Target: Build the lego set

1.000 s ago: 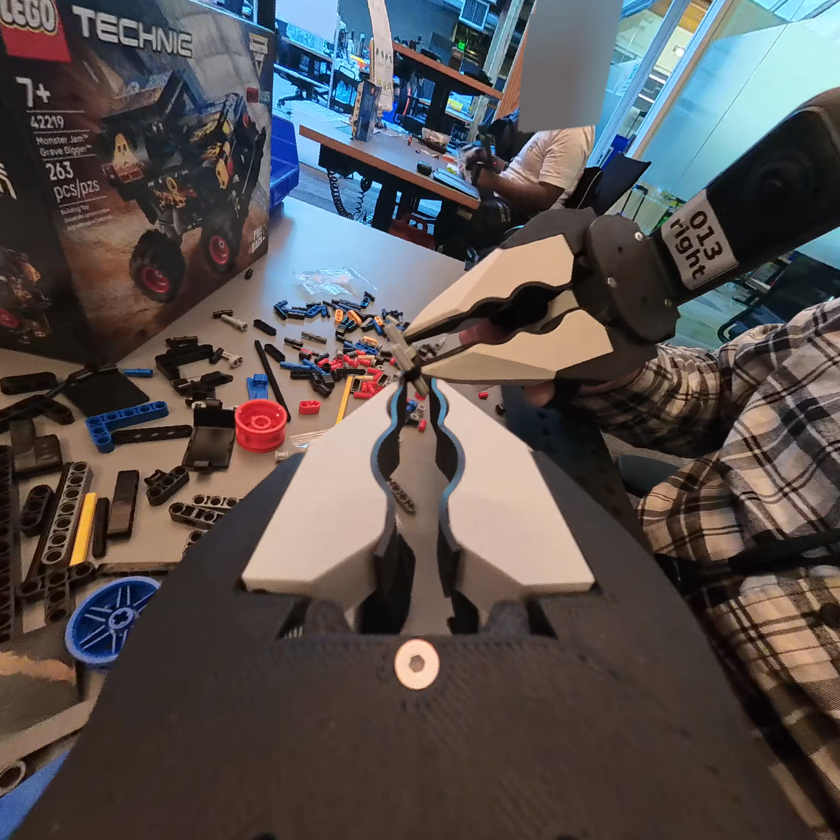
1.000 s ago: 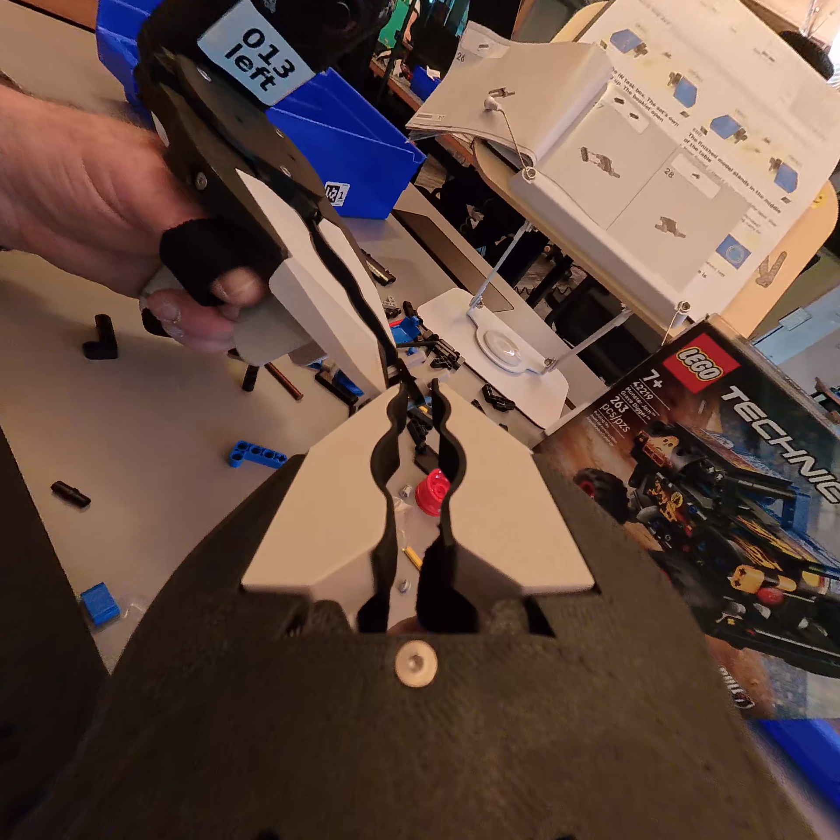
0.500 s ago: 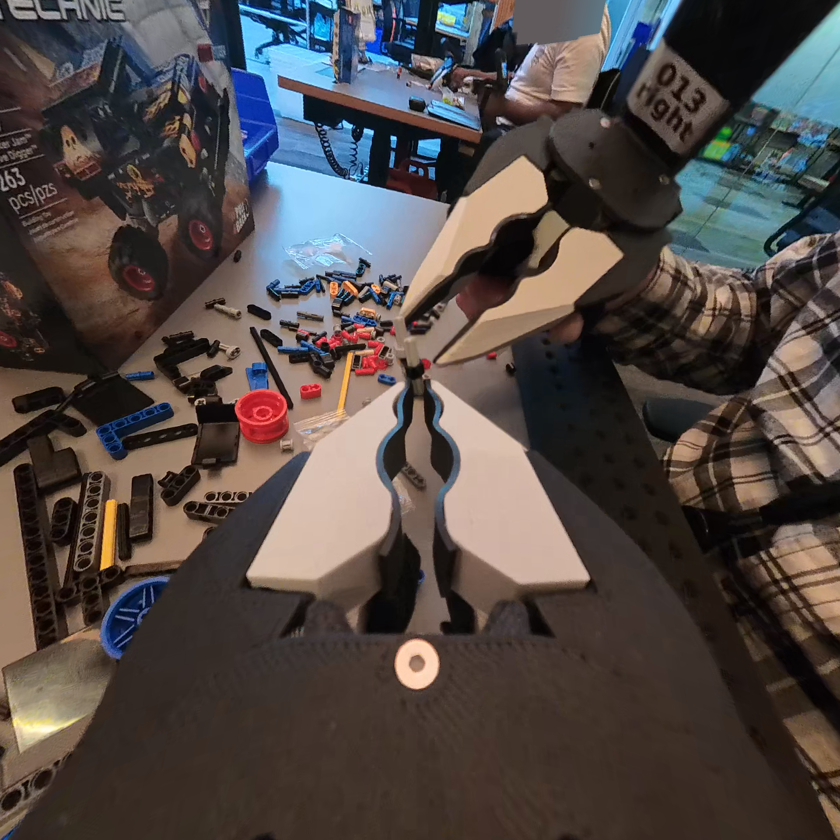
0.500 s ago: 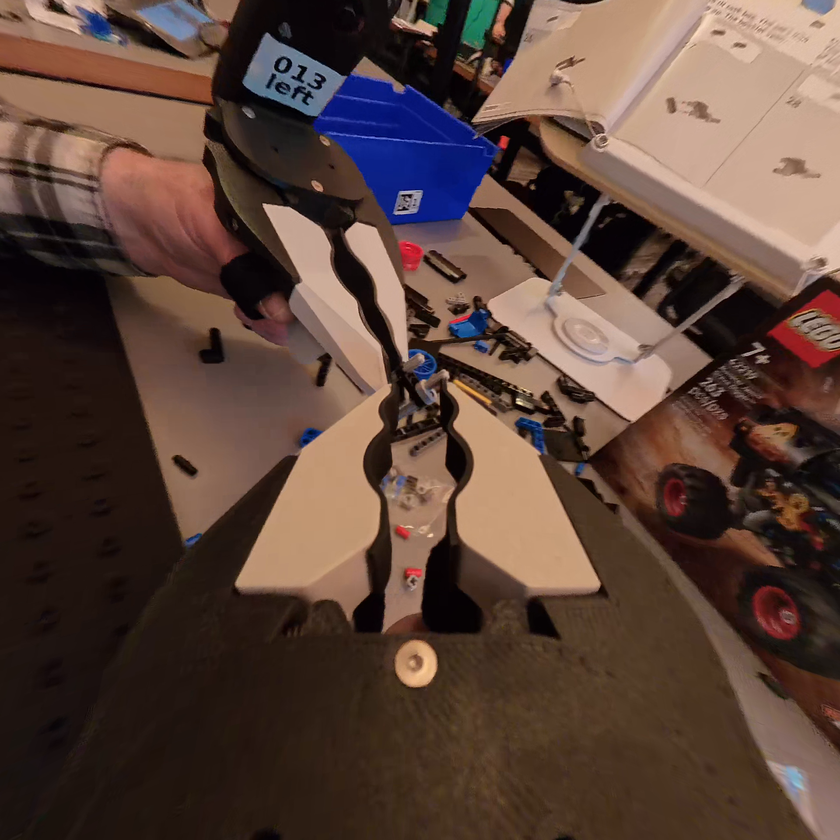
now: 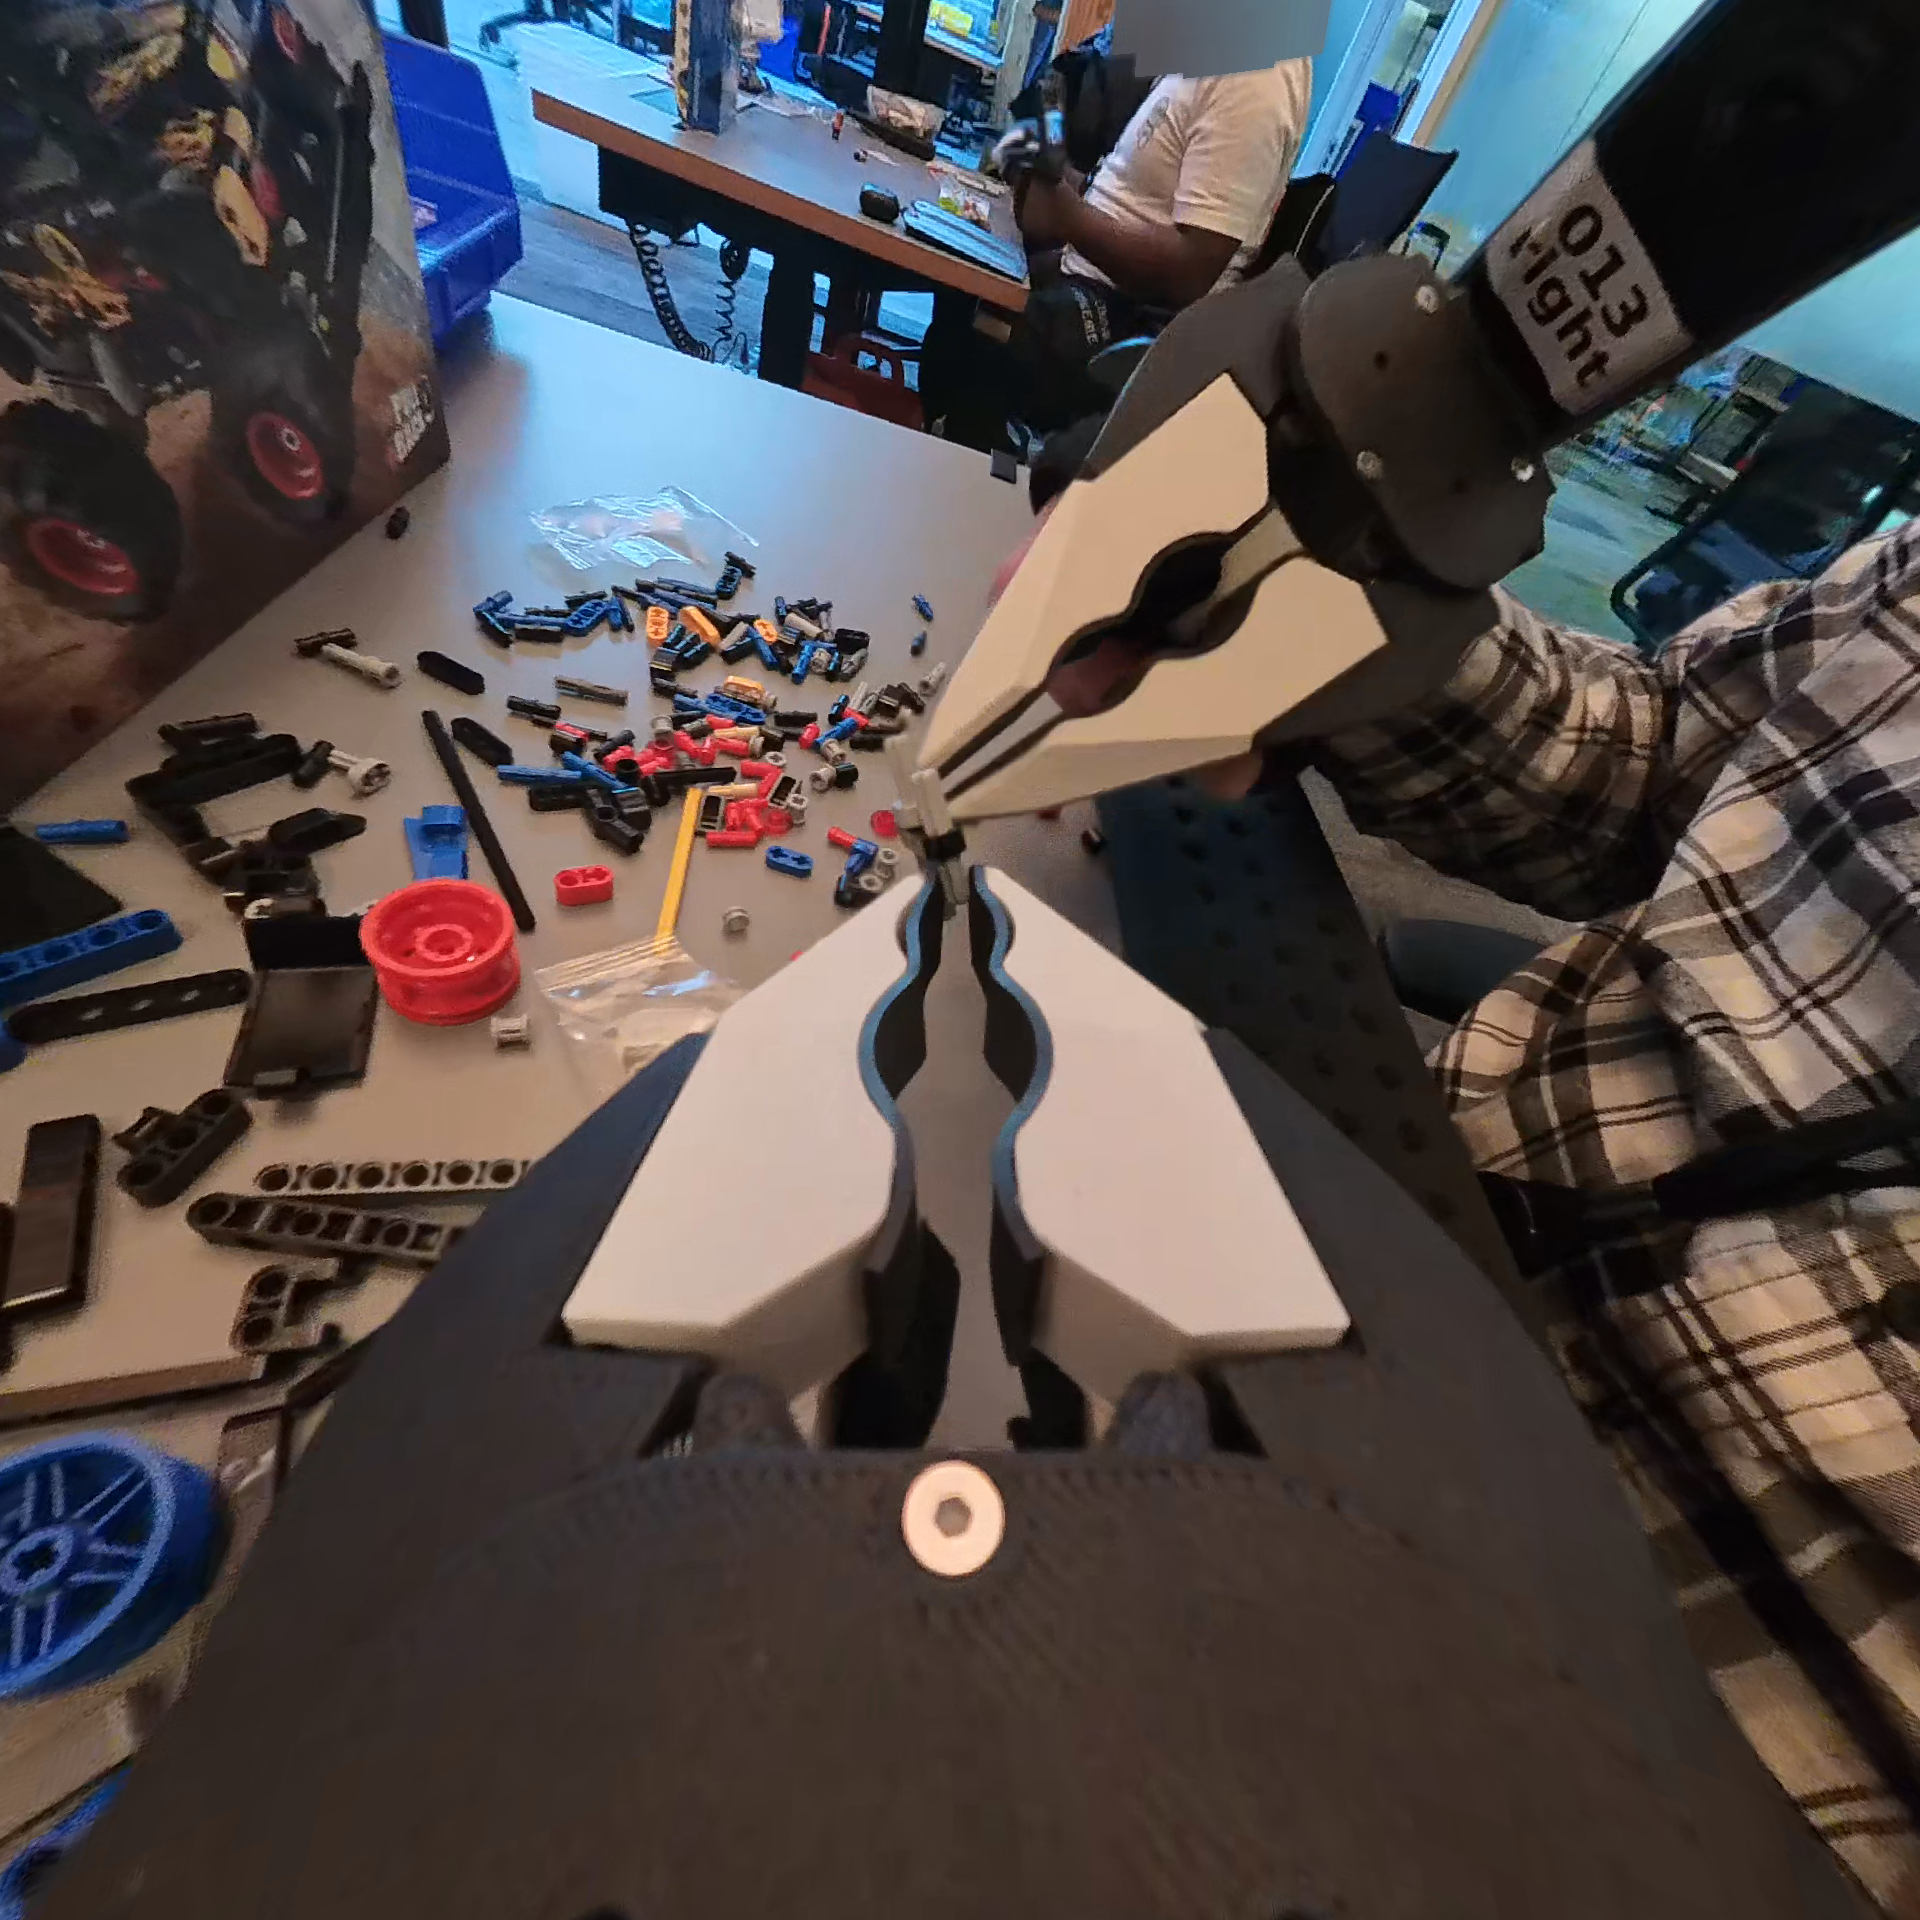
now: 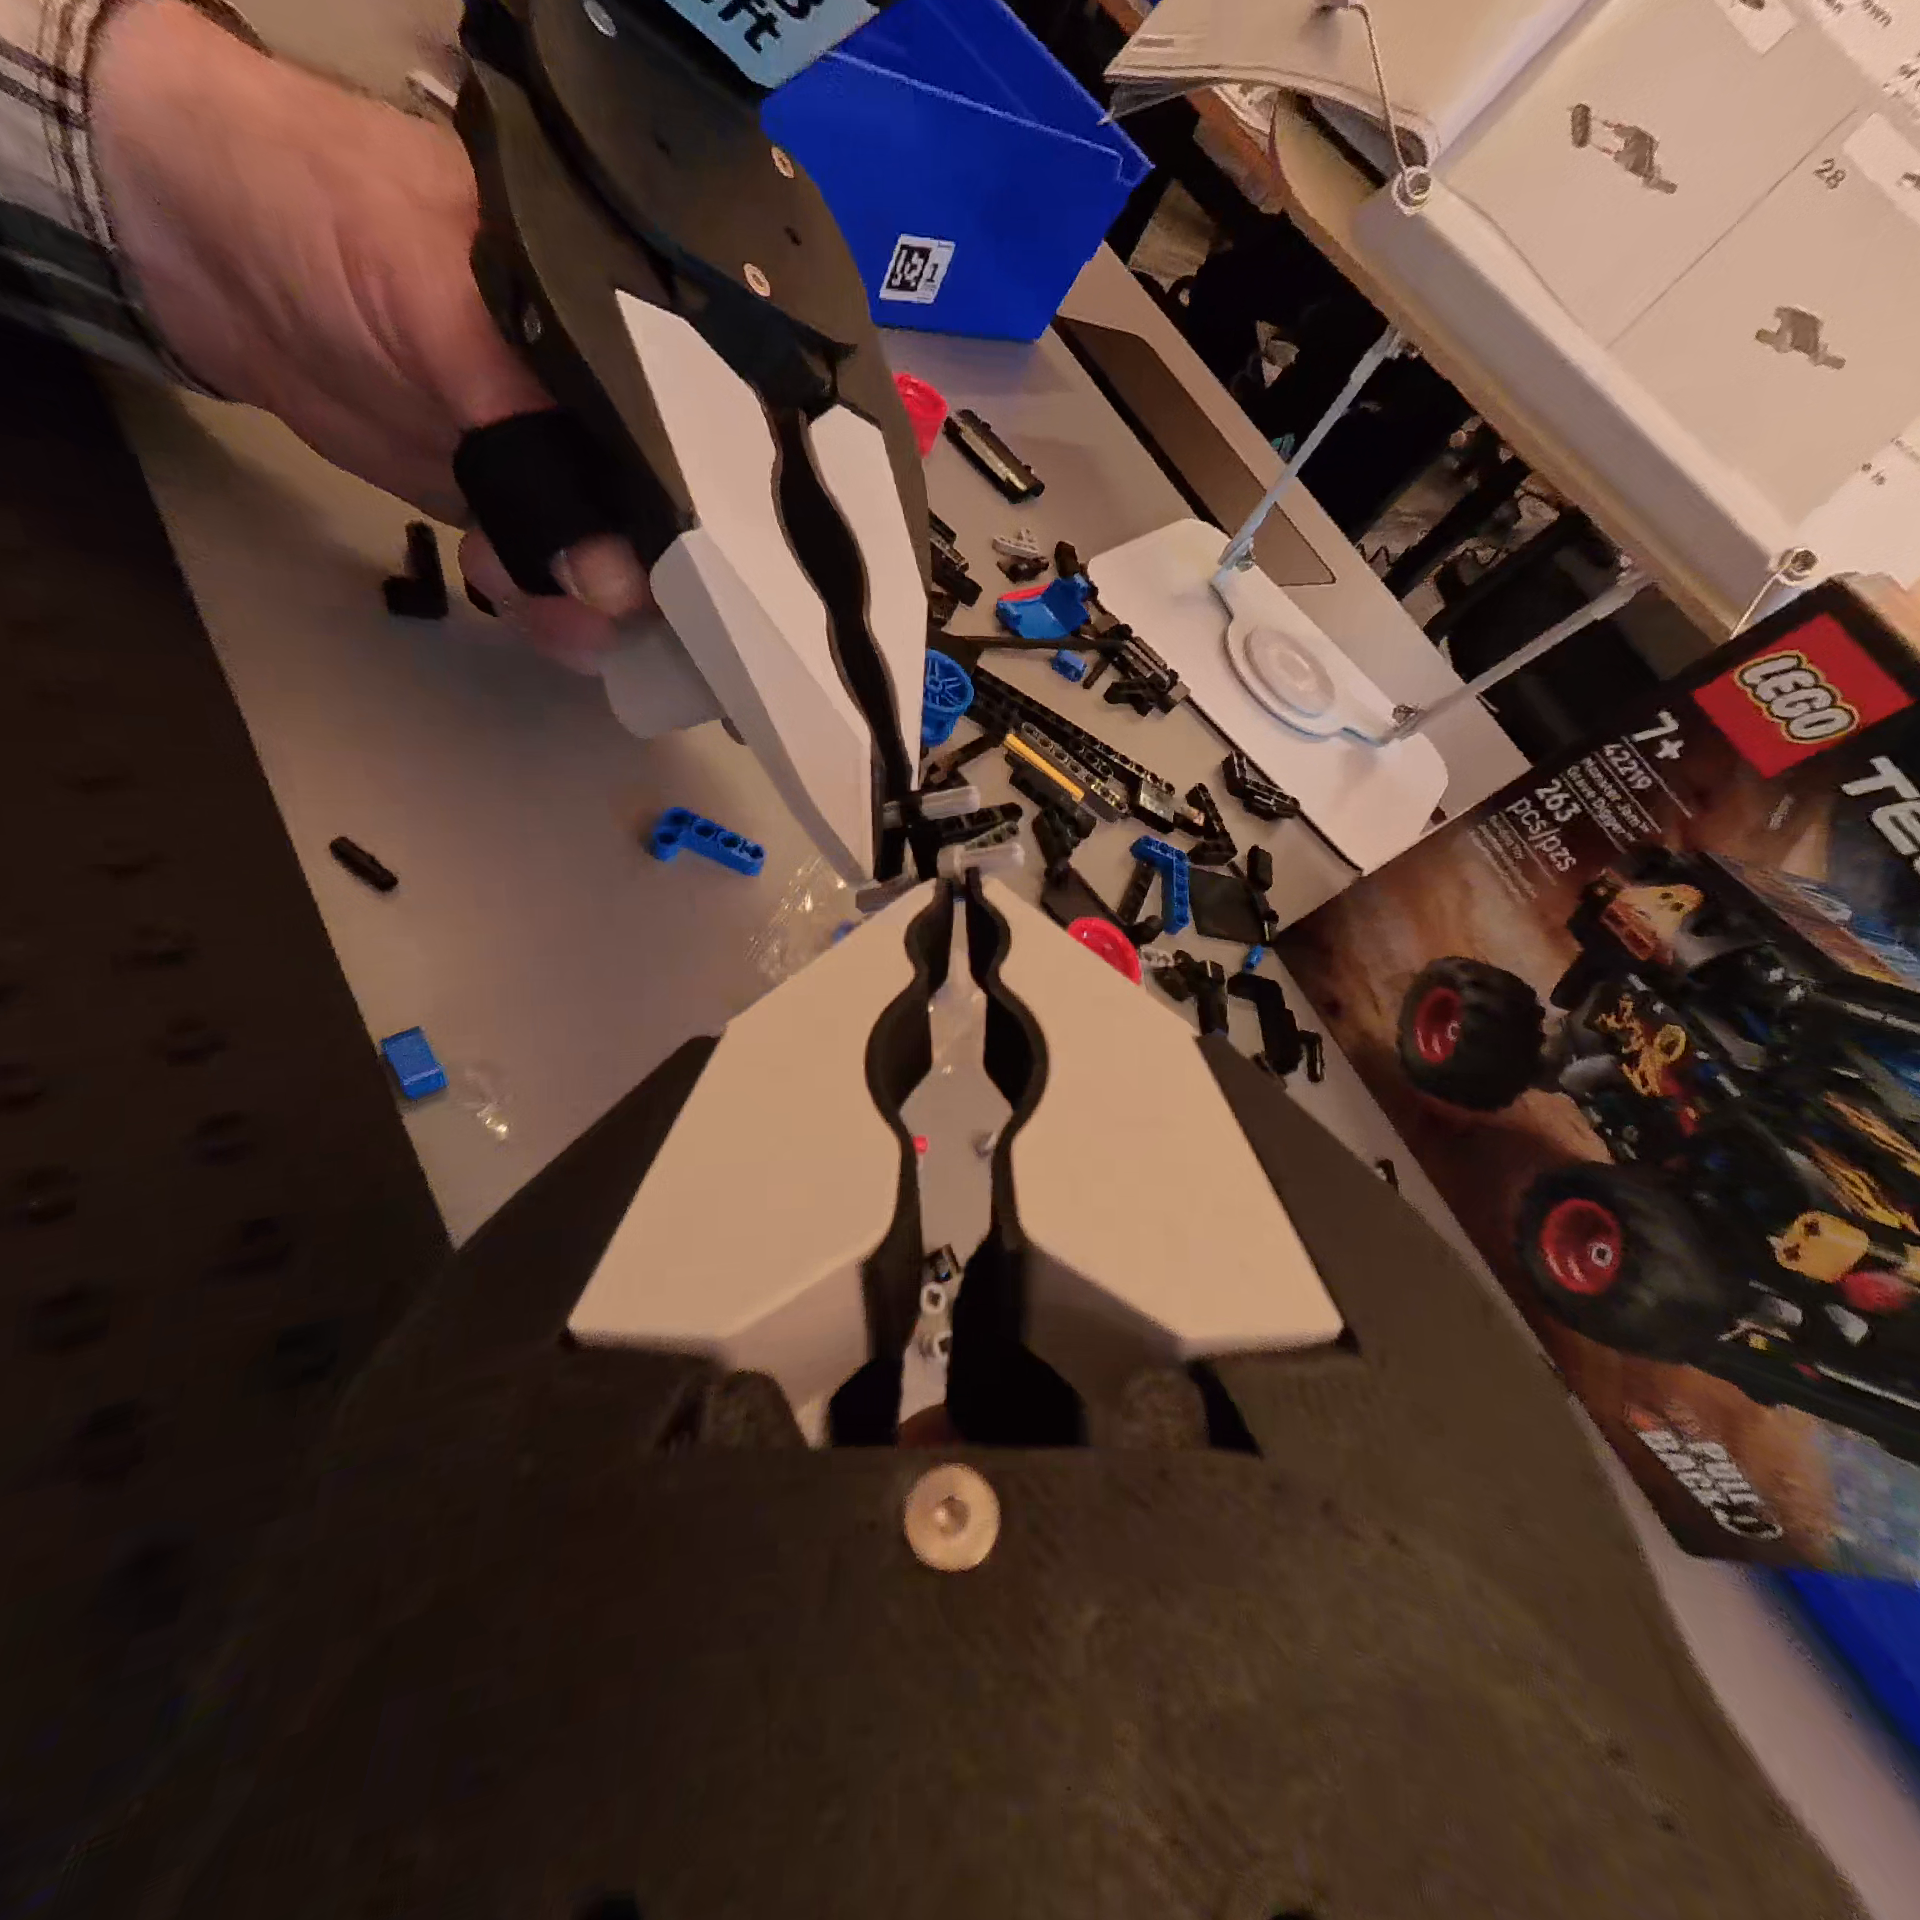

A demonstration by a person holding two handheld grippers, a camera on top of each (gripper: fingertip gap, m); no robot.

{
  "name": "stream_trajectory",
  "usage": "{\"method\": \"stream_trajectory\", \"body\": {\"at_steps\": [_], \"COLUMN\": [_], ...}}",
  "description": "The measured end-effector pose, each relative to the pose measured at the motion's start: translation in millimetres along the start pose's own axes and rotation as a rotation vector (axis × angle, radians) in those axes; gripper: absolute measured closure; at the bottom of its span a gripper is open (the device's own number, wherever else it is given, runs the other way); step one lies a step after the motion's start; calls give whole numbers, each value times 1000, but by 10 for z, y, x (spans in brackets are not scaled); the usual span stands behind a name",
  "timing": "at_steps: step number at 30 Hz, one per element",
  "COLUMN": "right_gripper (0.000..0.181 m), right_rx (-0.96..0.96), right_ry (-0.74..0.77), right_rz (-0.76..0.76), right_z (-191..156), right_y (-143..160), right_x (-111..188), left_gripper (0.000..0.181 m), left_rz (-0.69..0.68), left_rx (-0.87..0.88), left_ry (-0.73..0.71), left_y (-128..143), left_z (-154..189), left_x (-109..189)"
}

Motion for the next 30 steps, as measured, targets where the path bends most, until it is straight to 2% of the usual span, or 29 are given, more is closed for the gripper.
{"method": "stream_trajectory", "body": {"at_steps": [6,8,10,18,21,24,28,30], "right_gripper": [181,181,181,181,181,169,165,165], "right_rx": [-39,-48,-64,-81,-104,-152,-181,-227], "right_ry": [-12,-28,-51,-141,-102,-26,127,153], "right_rz": [-93,-143,-186,-352,-330,-347,-413,-449], "right_z": [-125,-185,-227,-138,27,301,803,1044], "right_y": [168,262,352,568,589,689,925,1085], "right_x": [163,195,218,160,219,358,557,594], "left_gripper": [178,171,163,164,164,164,164,165], "left_rz": [-108,-162,-210,-308,-342,-368,-396,-401], "left_rx": [5,11,-28,-116,-148,-176,-227,-248], "left_ry": [32,40,13,-78,-104,-108,-109,-111], "left_y": [103,156,187,254,274,295,304,302], "left_z": [64,76,88,61,57,61,84,96], "left_x": [-217,-314,-375,-397,-390,-409,-458,-470]}}
Point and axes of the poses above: each gripper's, where its closed fingertips meet, x back along the fingers, y out of its underside, z = x × y across the jaws, the point moved 10 cm from there along x, back along the fingers, and after that the axes turned 11 degrees about y, right-handed, at the moved point
